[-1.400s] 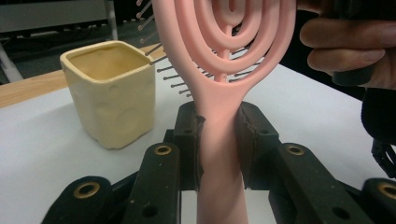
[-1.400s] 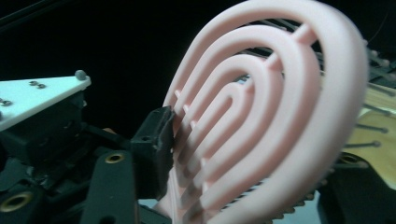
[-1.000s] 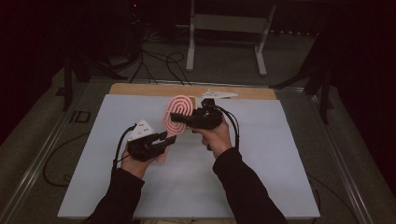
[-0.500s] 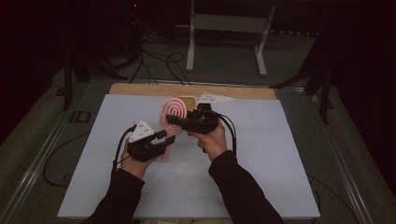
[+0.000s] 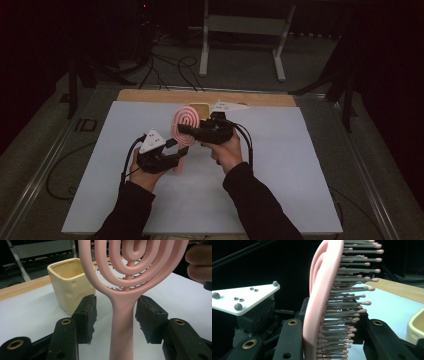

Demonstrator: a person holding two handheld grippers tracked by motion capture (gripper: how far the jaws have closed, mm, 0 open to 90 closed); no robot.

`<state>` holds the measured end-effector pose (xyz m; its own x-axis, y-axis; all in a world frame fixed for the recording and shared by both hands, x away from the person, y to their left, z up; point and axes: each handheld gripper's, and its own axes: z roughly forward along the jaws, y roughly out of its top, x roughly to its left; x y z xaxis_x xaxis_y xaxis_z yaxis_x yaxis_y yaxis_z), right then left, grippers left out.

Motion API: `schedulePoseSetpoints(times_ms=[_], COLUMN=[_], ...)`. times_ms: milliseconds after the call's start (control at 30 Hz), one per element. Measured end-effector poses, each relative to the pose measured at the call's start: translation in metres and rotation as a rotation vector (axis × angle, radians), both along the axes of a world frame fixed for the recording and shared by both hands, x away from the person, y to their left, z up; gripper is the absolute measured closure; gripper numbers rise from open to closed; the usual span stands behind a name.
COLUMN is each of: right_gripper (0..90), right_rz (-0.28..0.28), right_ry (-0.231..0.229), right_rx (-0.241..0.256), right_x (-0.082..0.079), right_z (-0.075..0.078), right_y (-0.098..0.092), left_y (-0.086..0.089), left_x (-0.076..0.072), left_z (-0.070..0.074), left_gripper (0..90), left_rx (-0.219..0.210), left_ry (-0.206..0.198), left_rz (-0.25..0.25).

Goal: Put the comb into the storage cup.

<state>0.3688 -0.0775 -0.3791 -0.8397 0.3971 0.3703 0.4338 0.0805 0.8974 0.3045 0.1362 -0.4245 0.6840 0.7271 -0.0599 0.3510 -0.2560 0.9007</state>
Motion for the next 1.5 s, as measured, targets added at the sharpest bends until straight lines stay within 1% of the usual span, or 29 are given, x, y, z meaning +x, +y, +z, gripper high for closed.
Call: schedulePoseSetpoints(times_ms=[67, 200, 333, 400, 467, 500, 533, 567, 600, 633, 733, 833, 900, 933, 967, 1000, 1033, 1067, 1100, 1233, 1333, 1367, 1400, 1500], right_gripper=[63.8, 63.8, 63.8, 63.8, 63.8, 63.8, 63.8, 63.8, 63.8, 63.8, 63.8, 63.8, 63.8, 63.8, 63.8, 63.8, 63.8, 63.8, 63.8, 63.8, 63.8, 63.8, 63.8, 63.8], right_rz=[-0.004, -0.024, -0.035, -0.045, -0.051, -0.056, -0.06, -0.065, -0.065, -0.068, -0.073, -0.077, -0.081, -0.085, -0.086, -0.088, -0.091, -0.093, -0.094, -0.103, -0.109, -0.114, -0.116, -0.124], right_ry=[-0.002, -0.005, -0.008, -0.007, -0.007, -0.009, -0.01, -0.011, -0.011, -0.013, -0.018, -0.021, -0.024, -0.022, -0.026, -0.028, -0.028, -0.029, -0.03, -0.035, -0.038, -0.037, -0.043, -0.042], right_rx=[-0.001, 0.004, 0.0, 0.0, 0.0, 0.0, 0.001, 0.002, 0.002, -0.007, -0.014, -0.015, -0.017, -0.017, -0.02, -0.022, -0.022, -0.021, -0.02, -0.026, -0.027, -0.026, -0.027, -0.018], right_x=[0.0, 0.001, 0.003, 0.003, 0.004, 0.004, 0.005, 0.005, 0.005, 0.006, 0.007, 0.007, 0.008, 0.008, 0.009, 0.009, 0.009, 0.01, 0.01, 0.011, 0.011, 0.011, 0.012, 0.012], right_z=[0.0, 0.001, 0.002, 0.003, 0.004, 0.004, 0.005, 0.005, 0.005, 0.006, 0.008, 0.01, 0.011, 0.011, 0.011, 0.012, 0.012, 0.012, 0.012, 0.014, 0.015, 0.015, 0.016, 0.017], right_y=[-0.001, -0.003, -0.007, -0.009, -0.011, -0.012, -0.014, -0.014, -0.014, -0.015, -0.016, -0.018, -0.019, -0.019, -0.02, -0.021, -0.021, -0.021, -0.022, -0.024, -0.026, -0.027, -0.028, -0.031], left_y=[0.0, -0.001, 0.0, 0.001, 0.002, 0.002, 0.003, 0.004, 0.004, 0.007, 0.013, 0.021, 0.027, 0.027, 0.032, 0.032, 0.036, 0.038, 0.041, 0.049, 0.055, 0.057, 0.059, 0.067], left_x=[0.0, -0.004, -0.006, -0.007, -0.008, -0.008, -0.011, -0.012, -0.012, -0.014, -0.017, -0.021, -0.023, -0.023, -0.027, -0.027, -0.03, -0.03, -0.031, -0.037, -0.045, -0.048, -0.05, -0.056], left_z=[0.0, 0.002, 0.006, 0.008, 0.008, 0.008, 0.009, 0.009, 0.009, 0.009, 0.008, 0.007, 0.004, 0.004, 0.001, 0.001, -0.004, -0.007, -0.01, -0.023, -0.034, -0.037, -0.04, -0.047], left_gripper=[48.0, 38.2, 27.8, 22.1, 17.9, 16.1, 14.8, 13.5, 11.8, 10.8, 8.4, 6.3, 2.9, 1.8, 1.8, 1.7, 1.2, 1.0, 0.6, 0.3, 0.3, 0.3, 0.3, 0.3], left_rx=[0.007, 0.044, 0.034, 0.034, 0.051, 0.051, 0.081, 0.089, 0.089, 0.087, 0.084, 0.087, 0.076, 0.076, 0.078, 0.078, 0.09, 0.091, 0.086, 0.073, 0.067, 0.06, 0.059, 0.059], left_ry=[-0.003, -0.022, -0.04, -0.039, -0.049, -0.049, -0.069, -0.074, -0.074, -0.083, -0.092, -0.09, -0.089, -0.089, -0.096, -0.096, -0.111, -0.105, -0.1, -0.104, -0.114, -0.112, -0.109, -0.105], left_rz=[0.0, 0.02, 0.056, 0.074, 0.093, 0.093, 0.121, 0.126, 0.126, 0.135, 0.156, 0.16, 0.16, 0.16, 0.178, 0.178, 0.205, 0.212, 0.212, 0.234, 0.239, 0.241, 0.242, 0.255])
